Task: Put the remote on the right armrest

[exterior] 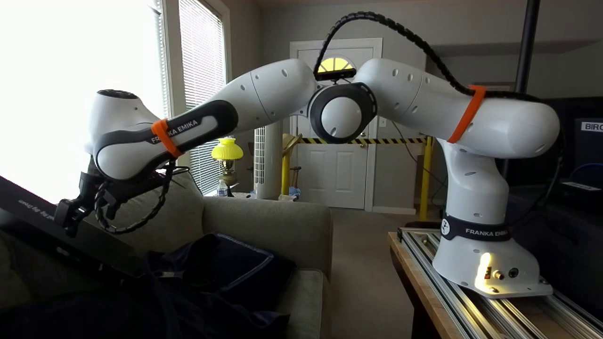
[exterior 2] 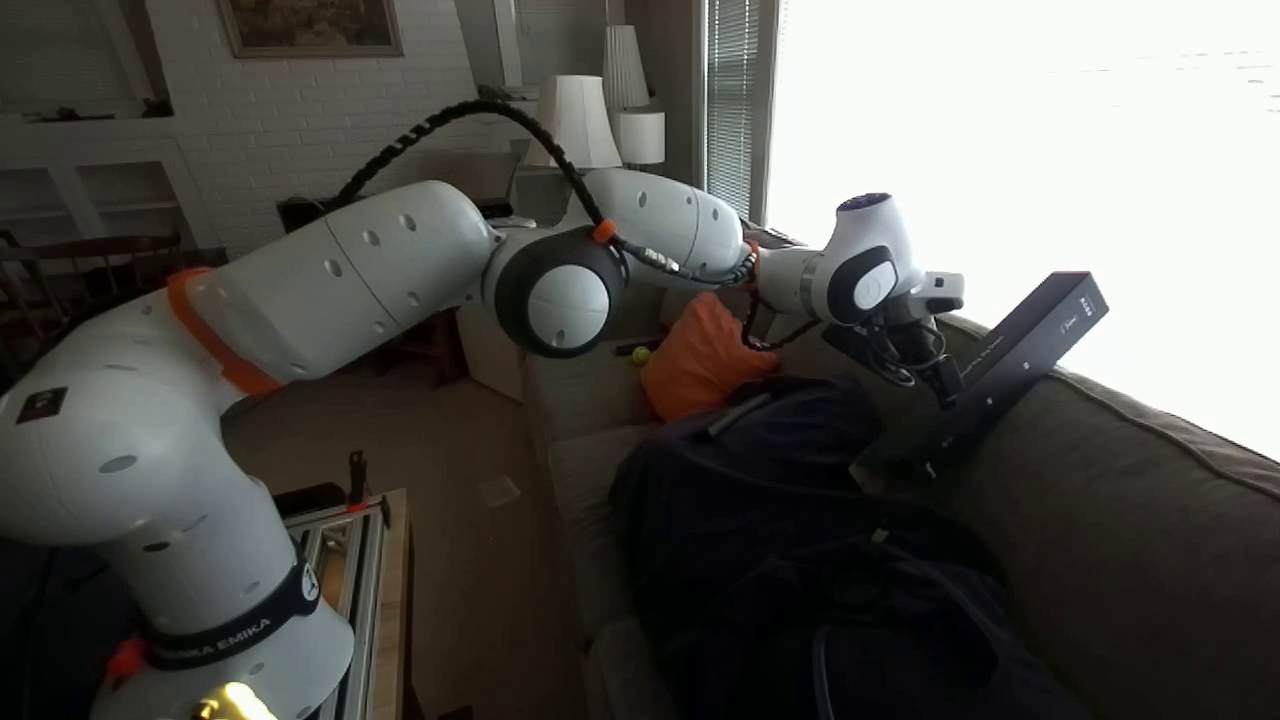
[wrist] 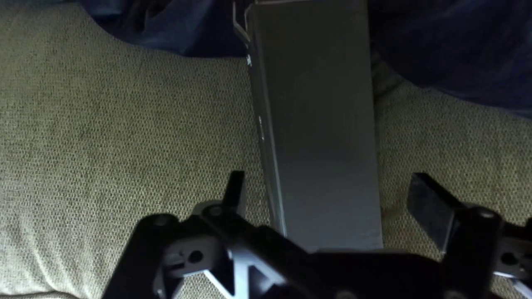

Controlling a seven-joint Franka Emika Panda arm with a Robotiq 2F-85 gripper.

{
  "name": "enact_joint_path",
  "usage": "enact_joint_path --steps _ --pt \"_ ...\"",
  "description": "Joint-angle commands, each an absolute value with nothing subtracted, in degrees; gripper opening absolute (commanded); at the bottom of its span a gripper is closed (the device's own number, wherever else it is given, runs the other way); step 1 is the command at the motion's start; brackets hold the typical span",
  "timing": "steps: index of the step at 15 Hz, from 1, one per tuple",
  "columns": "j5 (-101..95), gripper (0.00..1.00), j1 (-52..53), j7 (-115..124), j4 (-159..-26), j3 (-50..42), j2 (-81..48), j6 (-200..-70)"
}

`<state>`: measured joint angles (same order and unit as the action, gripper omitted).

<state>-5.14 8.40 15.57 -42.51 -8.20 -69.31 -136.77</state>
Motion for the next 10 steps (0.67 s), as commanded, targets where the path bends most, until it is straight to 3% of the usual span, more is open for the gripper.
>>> enact_joint_path --steps 1,10 --pt "-6.97 1.0 8.72 17.21 -37.35 -9.49 -74.03 -138.54" --pt "-6.06 1.0 8.72 16.35 -39.07 -9.22 -73.03 -138.76"
